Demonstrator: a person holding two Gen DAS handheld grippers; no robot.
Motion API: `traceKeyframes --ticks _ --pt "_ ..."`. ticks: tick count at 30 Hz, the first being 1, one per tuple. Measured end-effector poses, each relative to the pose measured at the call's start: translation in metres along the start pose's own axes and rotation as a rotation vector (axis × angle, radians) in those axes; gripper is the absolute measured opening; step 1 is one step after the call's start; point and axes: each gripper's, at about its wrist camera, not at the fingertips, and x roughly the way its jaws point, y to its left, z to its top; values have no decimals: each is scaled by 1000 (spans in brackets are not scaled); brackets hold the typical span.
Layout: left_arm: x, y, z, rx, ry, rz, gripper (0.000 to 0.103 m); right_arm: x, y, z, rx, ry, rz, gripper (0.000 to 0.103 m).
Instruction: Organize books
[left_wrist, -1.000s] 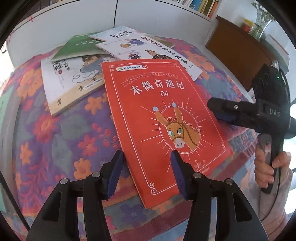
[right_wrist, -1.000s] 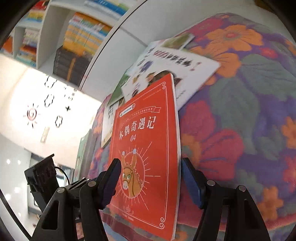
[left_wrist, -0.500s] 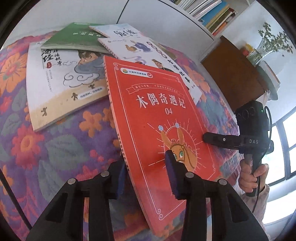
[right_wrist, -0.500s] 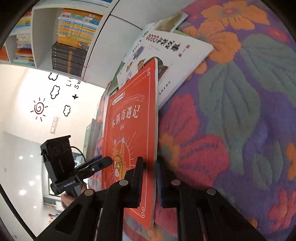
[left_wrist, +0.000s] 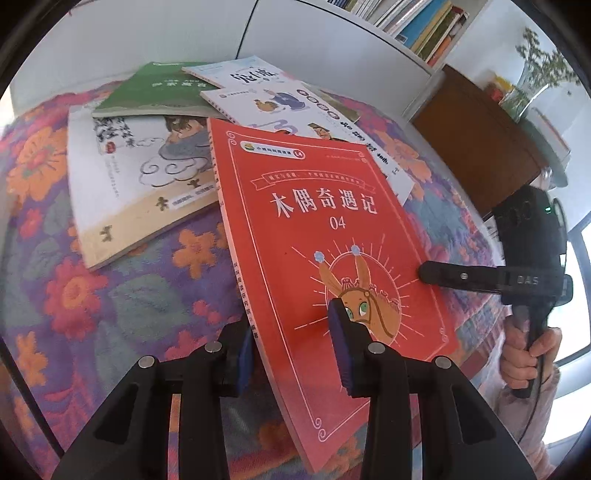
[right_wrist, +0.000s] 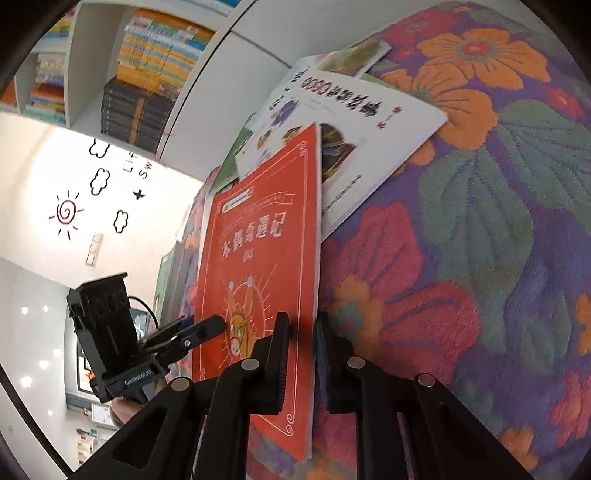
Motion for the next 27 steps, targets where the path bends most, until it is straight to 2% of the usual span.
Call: traceKeyframes --ticks 3,6,9,11,18,27 --pt "-5 1 -2 4 18 9 34 -1 17 -6 -57 3 -11 14" --pt "-11 -3 -3 49 7 58 34 -2 37 -12 -140 4 -43 14" --pt "-20 -6 -2 79 -25 94 34 0 48 -17 -188 4 -71 14" --pt "-27 -10 -3 108 -56 130 34 0 50 -18 -206 5 -59 14" --pt "-37 -11 -2 134 -62 118 34 -1 65 -21 -267 -23 -32 14" --pt "-60 -19 -9 188 -125 167 34 -6 85 -30 -357 -50 -37 15"
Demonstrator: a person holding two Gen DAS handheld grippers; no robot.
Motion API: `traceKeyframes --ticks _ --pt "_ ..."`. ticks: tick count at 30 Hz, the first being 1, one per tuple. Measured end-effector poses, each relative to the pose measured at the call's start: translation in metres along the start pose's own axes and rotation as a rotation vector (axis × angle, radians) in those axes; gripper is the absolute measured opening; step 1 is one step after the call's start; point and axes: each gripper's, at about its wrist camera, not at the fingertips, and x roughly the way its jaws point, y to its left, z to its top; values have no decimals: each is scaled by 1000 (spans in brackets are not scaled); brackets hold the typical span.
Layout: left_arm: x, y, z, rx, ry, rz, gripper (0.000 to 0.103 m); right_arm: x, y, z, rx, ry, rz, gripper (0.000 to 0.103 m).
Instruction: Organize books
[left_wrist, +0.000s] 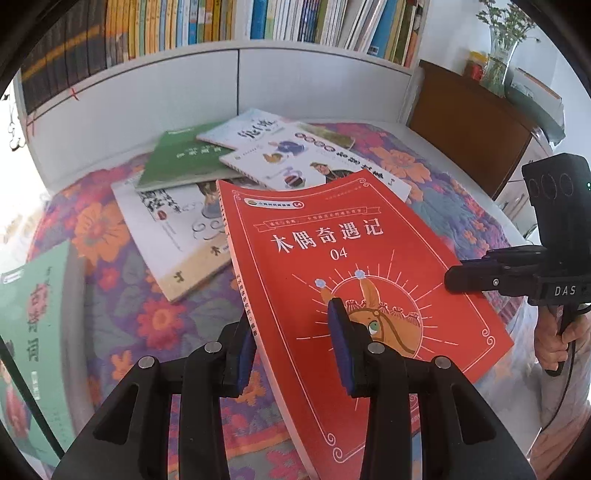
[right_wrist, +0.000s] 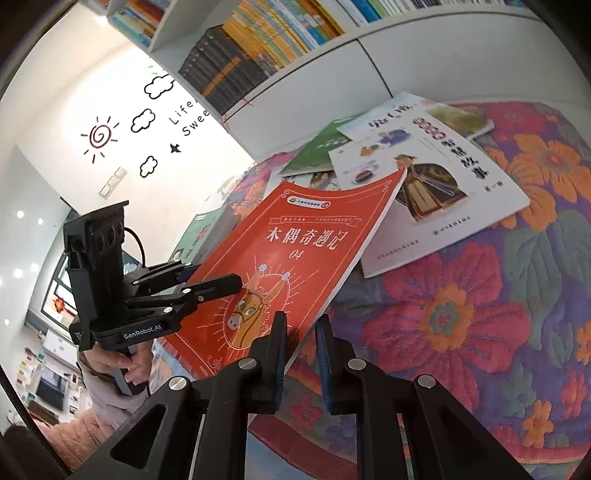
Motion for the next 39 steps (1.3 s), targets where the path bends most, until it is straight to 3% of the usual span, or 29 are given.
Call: traceKeyframes --ticks 8,21,39 --pt "-20 6 -1 8 -19 -23 34 -8 24 3 -55 -29 -5 15" --pt "-73 31 3 9 -78 16 34 -7 76 23 -128 -47 -13 15" --pt "-144 139 -20 -87 -152 82 34 63 184 67 -251 -2 16 15"
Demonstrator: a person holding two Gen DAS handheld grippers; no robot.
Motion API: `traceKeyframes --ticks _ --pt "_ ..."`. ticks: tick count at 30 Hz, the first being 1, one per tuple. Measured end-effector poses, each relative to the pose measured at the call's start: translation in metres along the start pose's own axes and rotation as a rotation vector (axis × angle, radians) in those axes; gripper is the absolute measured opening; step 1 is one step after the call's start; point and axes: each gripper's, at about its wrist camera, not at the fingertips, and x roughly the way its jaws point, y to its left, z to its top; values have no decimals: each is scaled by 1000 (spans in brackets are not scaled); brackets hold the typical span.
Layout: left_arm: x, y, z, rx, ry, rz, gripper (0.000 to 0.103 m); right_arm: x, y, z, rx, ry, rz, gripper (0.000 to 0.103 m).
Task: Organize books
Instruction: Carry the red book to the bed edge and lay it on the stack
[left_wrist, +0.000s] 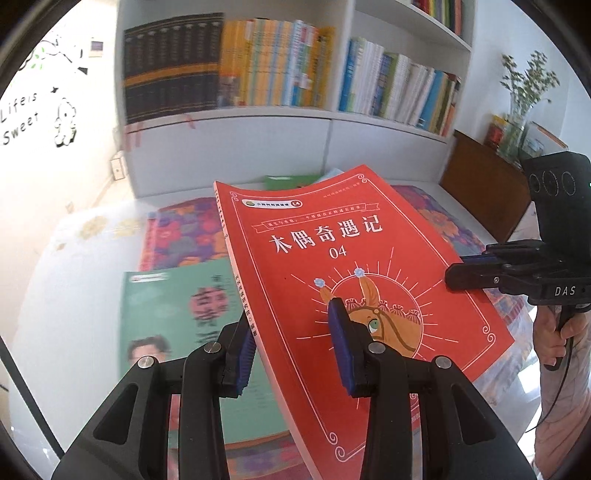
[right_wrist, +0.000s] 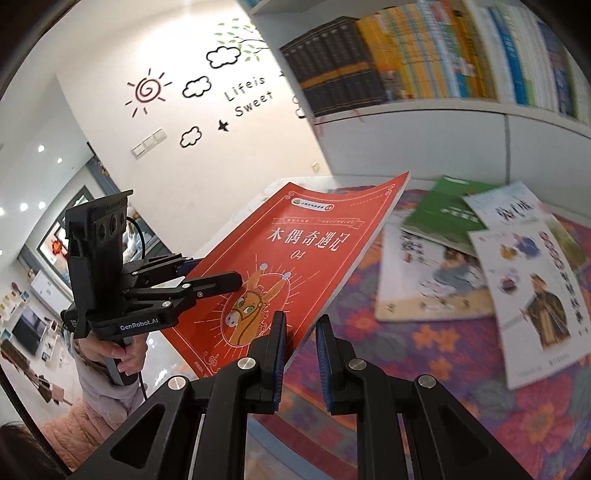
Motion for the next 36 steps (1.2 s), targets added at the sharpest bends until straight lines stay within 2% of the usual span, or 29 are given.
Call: traceKeyframes --ticks 8,15,21,27,30,36 --pt "-12 60 -9 -53 -53 32 35 52 33 24 -22 23 35 15" --pt "8 109 -24 -159 -58 -21 35 90 44 29 10 34 32 16" --pt "22 134 -42 -192 -44 -31 35 123 46 26 23 58 20 16" --pt "42 152 -59 -238 -1 -66 34 150 32 14 102 94 36 16" --pt "49 156 -64 -242 32 -38 34 162 29 8 123 103 41 16" --pt "52 157 -68 -247 61 0 34 187 22 -3 165 191 28 17"
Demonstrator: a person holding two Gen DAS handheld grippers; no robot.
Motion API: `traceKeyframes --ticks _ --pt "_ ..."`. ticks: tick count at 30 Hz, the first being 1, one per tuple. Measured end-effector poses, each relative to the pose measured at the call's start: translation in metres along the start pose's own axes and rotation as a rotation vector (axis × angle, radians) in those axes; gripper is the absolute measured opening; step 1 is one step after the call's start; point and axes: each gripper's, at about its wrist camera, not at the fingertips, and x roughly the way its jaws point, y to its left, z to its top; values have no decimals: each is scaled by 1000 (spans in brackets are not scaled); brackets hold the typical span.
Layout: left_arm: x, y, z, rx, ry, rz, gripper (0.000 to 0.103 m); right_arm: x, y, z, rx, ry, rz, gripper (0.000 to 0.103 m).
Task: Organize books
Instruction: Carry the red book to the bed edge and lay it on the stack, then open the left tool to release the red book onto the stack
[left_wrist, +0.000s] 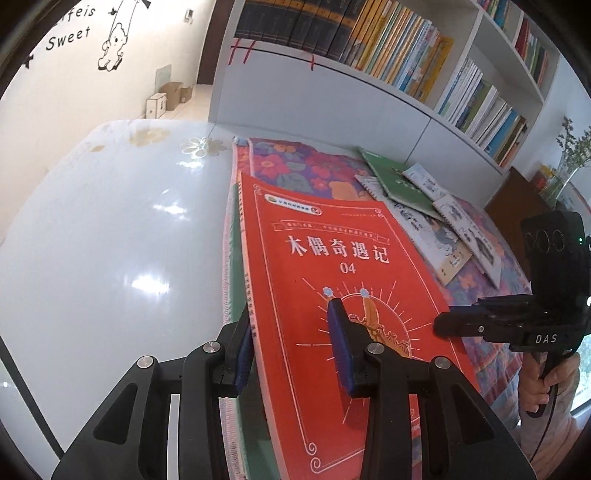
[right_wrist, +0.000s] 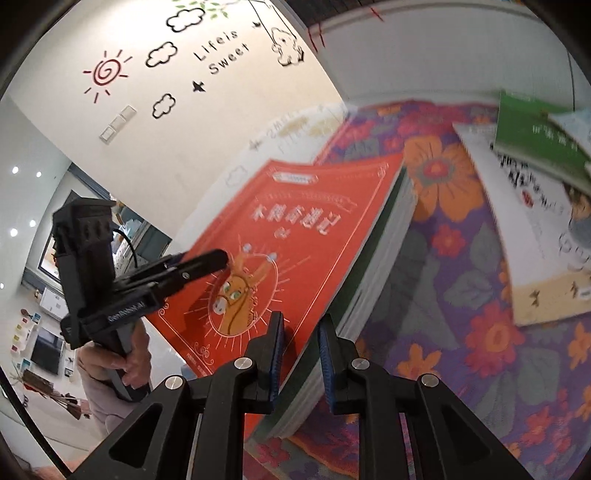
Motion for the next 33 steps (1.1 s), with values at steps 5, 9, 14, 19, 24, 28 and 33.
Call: traceKeyframes --ticks 5,9,14,19,24,28,33 --pt "-2 4 -2 -7 3 23 36 -1 1 -3 4 6 -59 18" --pt "-3 3 -1 -3 -4 29 38 1 -1 -4 22 12 -53 20" --pt "-11 7 0 -22 -30 44 38 -2 7 -4 -14 -7 -78 20" --pt "-10 18 0 -74 -32 84 38 1 10 -5 -26 -2 -89 20" --pt "-5 19 -1 -78 -13 92 38 3 9 -1 -21 0 -89 21" --pt "-1 4 -3 -14 -8 108 40 2 13 -3 -35 -2 -109 21" --pt "0 1 -3 1 -9 119 41 5 19 -3 -61 -1 -143 24"
